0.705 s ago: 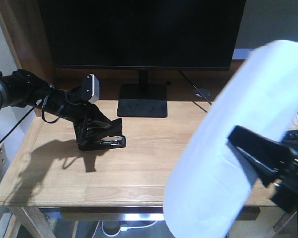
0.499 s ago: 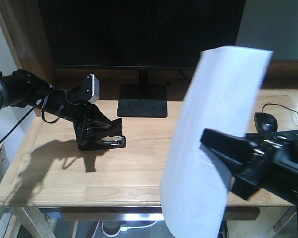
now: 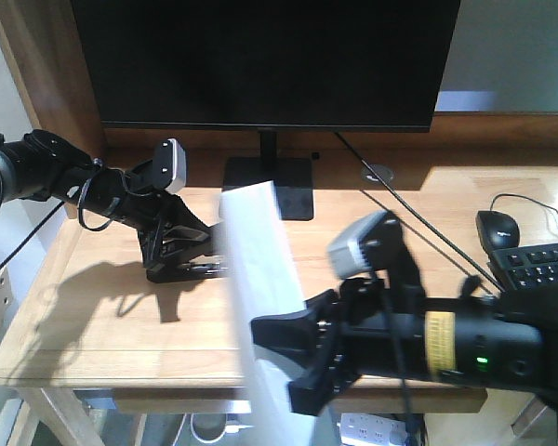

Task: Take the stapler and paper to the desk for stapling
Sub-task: 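Bring the white paper with the right gripper down beside the stapler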

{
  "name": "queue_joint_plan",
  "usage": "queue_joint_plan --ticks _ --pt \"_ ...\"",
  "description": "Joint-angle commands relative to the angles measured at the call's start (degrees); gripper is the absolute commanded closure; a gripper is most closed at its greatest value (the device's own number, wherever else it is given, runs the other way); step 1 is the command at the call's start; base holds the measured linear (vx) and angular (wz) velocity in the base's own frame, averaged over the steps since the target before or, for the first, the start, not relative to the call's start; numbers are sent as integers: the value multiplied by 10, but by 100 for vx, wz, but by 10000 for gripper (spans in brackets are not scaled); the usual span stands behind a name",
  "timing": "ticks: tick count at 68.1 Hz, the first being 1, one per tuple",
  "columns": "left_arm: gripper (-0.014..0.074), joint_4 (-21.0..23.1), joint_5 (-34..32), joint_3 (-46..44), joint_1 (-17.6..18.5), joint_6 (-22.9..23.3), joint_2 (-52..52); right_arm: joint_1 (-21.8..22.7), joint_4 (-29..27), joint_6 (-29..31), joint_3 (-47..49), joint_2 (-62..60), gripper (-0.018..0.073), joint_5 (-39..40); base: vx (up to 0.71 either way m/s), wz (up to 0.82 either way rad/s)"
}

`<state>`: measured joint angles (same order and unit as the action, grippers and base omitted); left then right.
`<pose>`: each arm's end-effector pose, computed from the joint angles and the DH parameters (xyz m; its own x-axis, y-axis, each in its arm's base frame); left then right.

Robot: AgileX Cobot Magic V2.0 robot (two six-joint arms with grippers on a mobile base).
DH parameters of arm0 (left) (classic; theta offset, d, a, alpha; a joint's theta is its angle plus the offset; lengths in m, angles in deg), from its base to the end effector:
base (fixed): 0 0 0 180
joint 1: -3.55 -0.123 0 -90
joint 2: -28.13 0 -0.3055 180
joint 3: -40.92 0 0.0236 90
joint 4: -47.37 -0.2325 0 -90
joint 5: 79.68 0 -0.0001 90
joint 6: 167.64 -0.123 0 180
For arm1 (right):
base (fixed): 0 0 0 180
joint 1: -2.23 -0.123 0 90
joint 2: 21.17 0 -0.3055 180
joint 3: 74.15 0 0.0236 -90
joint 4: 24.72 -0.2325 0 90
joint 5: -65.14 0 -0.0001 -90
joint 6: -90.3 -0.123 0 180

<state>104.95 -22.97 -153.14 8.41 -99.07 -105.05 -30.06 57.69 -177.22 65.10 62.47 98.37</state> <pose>0.4467 -0.1251 0.1723 -0.0064 0.6713 -0.7412 0.9796 0.1530 0.1301 0.1853 0.1960 0.2640 -0.5099 -0.2086 -0.8346 -0.7953 0.4841 0.3649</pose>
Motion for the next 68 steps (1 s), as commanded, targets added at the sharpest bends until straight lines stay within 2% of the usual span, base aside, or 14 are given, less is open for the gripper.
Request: queue_joint_plan --ticks 1,9,18,26,43,68 --pt "603 30 13 -15 2 6 34 -3 -22 17 27 18 561 -39 0 0" --pt "603 30 13 -15 2 6 34 -3 -61 45 28 58 561 -150 0 0" --pt "603 30 13 -15 2 6 34 -3 -131 116 36 111 561 -245 0 0" --pt "603 30 13 -15 2 6 34 -3 -168 163 60 157 561 -242 0 0" --pt "603 30 13 -15 2 6 34 -2 -235 185 126 202 561 -240 0 0" --pt "603 30 13 -15 2 6 34 -2 -230 189 148 202 561 -364 0 0"
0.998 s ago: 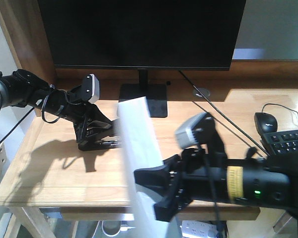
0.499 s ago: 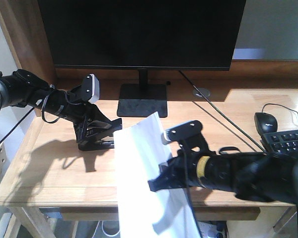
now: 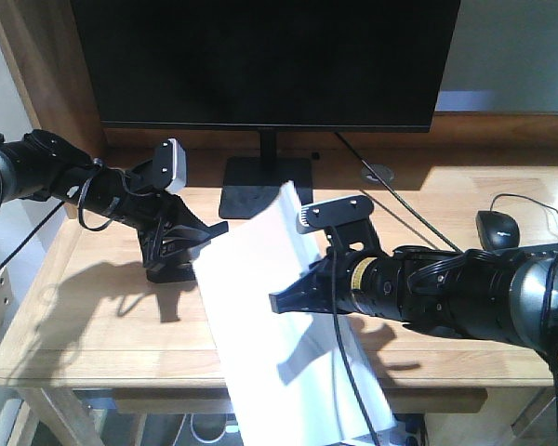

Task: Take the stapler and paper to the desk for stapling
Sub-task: 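Bring the white paper with the right gripper down beside the stapler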

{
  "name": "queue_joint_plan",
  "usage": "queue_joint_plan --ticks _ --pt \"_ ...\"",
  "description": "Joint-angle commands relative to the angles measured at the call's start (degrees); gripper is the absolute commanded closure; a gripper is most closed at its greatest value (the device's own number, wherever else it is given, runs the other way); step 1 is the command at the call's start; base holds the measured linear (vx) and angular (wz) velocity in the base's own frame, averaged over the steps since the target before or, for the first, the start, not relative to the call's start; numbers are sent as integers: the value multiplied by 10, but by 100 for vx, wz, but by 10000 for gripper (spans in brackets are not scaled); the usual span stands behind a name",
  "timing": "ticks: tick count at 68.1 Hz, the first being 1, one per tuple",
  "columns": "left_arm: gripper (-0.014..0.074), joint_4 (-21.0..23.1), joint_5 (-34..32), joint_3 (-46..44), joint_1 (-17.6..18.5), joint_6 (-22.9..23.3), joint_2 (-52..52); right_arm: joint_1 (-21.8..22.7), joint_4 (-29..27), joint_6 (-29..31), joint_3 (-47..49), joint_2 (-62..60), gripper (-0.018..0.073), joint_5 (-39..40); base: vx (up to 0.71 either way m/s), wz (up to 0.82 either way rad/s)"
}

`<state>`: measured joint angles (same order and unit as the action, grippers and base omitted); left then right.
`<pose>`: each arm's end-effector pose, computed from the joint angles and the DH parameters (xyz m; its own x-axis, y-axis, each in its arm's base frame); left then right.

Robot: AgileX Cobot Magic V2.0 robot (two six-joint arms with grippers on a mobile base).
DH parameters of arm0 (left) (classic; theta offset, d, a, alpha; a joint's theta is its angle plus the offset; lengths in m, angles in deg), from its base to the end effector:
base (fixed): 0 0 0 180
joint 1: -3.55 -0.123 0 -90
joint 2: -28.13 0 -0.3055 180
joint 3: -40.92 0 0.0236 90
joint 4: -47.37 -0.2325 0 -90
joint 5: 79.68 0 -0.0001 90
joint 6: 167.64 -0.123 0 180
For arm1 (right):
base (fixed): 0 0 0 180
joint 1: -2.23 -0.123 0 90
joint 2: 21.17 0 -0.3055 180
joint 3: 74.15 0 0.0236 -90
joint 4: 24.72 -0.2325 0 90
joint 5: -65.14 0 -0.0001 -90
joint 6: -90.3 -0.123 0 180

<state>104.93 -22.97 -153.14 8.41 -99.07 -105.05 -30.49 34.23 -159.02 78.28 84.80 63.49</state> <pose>0.4467 -0.1251 0.1722 -0.0063 0.6715 -0.7410 0.9797 0.1528 0.1301 0.3018 0.1902 0.1876 -0.6736 -0.2187 -0.7060 -0.4109 0.9048 0.1118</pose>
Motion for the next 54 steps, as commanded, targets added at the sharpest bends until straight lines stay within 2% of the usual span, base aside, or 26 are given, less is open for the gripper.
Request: queue_joint_plan --ticks 1,10,25,36,54 --pt "603 30 13 -15 2 6 34 2 6 7 16 -22 561 -16 0 0" --pt "603 30 13 -15 2 6 34 2 16 -3 16 -22 561 -15 0 0" --pt "603 30 13 -15 2 6 34 2 38 -55 16 -22 561 -41 0 0" --pt "603 30 13 -15 2 6 34 2 96 -132 16 -22 561 -81 0 0" --pt "603 30 13 -15 2 6 34 2 249 -295 16 -22 561 -81 0 0"
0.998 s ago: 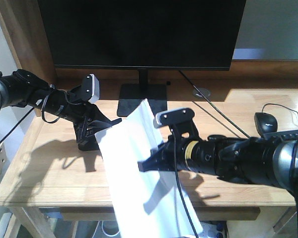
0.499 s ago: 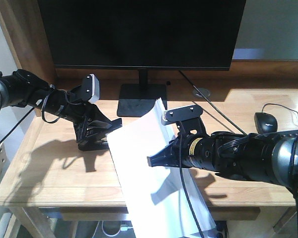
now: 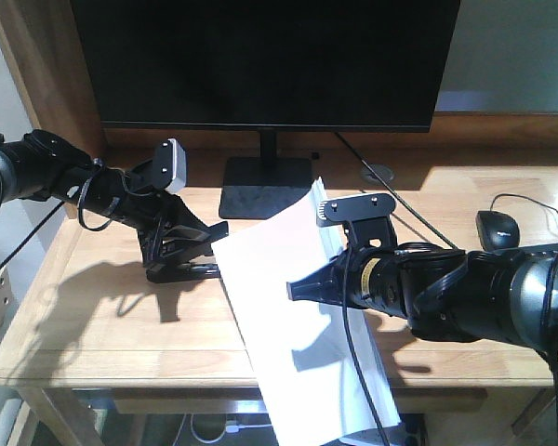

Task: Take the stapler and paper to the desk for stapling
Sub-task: 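Bring the white paper with the right gripper down beside the stapler, then lay the paper flat on the desk under the stapler jaw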

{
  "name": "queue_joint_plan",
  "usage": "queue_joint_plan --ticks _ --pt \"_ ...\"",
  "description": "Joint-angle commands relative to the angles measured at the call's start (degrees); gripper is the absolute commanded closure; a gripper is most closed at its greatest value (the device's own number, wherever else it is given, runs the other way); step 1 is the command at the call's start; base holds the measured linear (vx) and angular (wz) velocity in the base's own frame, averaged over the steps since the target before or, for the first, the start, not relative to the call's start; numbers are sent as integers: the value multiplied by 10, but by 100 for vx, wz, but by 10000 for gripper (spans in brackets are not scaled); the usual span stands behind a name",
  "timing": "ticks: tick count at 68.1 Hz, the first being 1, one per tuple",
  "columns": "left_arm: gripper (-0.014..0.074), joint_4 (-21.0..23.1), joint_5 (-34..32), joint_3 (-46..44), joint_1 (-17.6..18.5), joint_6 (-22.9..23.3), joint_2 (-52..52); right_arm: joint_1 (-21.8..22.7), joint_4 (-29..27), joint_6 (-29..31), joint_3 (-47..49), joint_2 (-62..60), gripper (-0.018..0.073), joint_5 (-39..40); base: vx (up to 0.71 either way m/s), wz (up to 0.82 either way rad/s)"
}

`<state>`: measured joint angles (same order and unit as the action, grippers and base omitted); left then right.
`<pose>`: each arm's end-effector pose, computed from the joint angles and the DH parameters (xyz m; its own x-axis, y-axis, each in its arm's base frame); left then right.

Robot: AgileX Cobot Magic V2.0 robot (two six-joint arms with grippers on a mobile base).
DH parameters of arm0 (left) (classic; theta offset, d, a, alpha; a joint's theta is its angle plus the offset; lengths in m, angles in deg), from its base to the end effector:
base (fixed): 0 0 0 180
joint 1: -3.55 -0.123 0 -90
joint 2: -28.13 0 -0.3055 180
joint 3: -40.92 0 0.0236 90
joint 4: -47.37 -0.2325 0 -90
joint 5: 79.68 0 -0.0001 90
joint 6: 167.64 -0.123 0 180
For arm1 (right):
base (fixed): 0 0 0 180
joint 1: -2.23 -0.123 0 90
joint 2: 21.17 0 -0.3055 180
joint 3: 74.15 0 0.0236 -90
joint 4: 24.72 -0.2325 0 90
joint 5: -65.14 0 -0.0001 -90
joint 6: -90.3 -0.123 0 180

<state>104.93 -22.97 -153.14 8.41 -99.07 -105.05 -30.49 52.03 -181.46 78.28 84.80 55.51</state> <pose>0.4467 -0.1251 0.1722 -0.0063 0.6715 -0.7410 0.9797 0.1528 0.1301 0.3083 0.1741 0.1867 -0.6965 -0.1401 -0.7038 -0.2645 0.9618 0.0702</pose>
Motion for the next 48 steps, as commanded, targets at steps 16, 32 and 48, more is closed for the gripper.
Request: queue_joint_plan --ticks 16,32,48 --pt "603 30 13 -15 2 6 34 2 209 -241 16 -22 561 -20 0 0" --pt "603 30 13 -15 2 6 34 2 263 -300 16 -22 561 -31 0 0" --pt "603 30 13 -15 2 6 34 2 263 -300 16 -22 561 -45 0 0"
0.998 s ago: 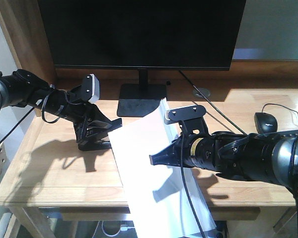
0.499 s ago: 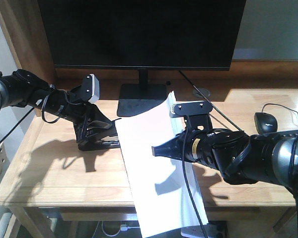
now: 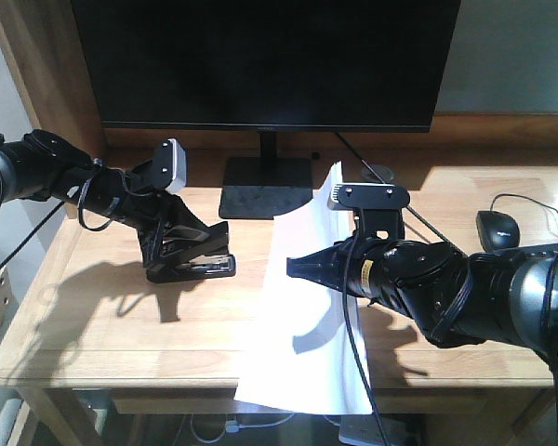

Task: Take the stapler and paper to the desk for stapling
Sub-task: 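Lay the paper flat on the desk under the stapler jaw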

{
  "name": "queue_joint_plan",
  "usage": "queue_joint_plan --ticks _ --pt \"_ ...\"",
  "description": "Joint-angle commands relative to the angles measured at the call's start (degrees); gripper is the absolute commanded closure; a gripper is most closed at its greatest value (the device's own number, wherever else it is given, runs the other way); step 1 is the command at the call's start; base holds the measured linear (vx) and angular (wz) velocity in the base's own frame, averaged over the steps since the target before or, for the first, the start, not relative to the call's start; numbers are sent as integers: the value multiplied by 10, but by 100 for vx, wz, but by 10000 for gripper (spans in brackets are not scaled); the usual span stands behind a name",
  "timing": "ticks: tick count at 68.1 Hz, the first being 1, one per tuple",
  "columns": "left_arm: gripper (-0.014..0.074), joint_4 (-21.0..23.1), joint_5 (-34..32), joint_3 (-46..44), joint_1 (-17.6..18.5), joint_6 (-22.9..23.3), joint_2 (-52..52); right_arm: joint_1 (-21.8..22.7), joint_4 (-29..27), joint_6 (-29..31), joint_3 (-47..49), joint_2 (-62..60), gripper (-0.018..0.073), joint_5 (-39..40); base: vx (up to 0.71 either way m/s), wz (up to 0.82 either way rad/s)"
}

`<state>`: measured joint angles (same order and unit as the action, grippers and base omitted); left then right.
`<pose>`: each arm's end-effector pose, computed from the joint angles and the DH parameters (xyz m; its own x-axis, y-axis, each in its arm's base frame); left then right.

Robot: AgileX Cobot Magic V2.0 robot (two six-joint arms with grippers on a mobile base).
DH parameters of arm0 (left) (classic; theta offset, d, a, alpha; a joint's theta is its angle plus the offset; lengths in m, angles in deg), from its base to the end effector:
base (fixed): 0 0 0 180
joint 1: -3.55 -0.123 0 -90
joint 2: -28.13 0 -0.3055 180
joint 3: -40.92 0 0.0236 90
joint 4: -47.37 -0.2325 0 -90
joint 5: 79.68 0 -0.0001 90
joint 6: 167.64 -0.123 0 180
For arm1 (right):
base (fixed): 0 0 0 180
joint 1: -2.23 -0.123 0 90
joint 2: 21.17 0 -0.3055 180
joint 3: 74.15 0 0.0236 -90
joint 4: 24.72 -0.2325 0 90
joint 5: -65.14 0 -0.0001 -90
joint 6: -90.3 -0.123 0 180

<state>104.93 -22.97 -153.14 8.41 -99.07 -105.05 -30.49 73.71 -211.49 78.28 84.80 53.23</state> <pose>0.4467 -0.1251 0.1722 -0.0063 0.6715 -0.7410 0.9797 0.1528 0.1301 0.3154 0.1727 0.1935 -0.6730 0.0255 -0.7392 -0.1481 0.9745 0.1685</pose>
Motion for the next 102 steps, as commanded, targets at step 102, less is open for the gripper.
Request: queue_joint_plan --ticks 102 --pt "603 30 12 -15 2 6 34 1 44 3 96 -2 561 162 0 0"
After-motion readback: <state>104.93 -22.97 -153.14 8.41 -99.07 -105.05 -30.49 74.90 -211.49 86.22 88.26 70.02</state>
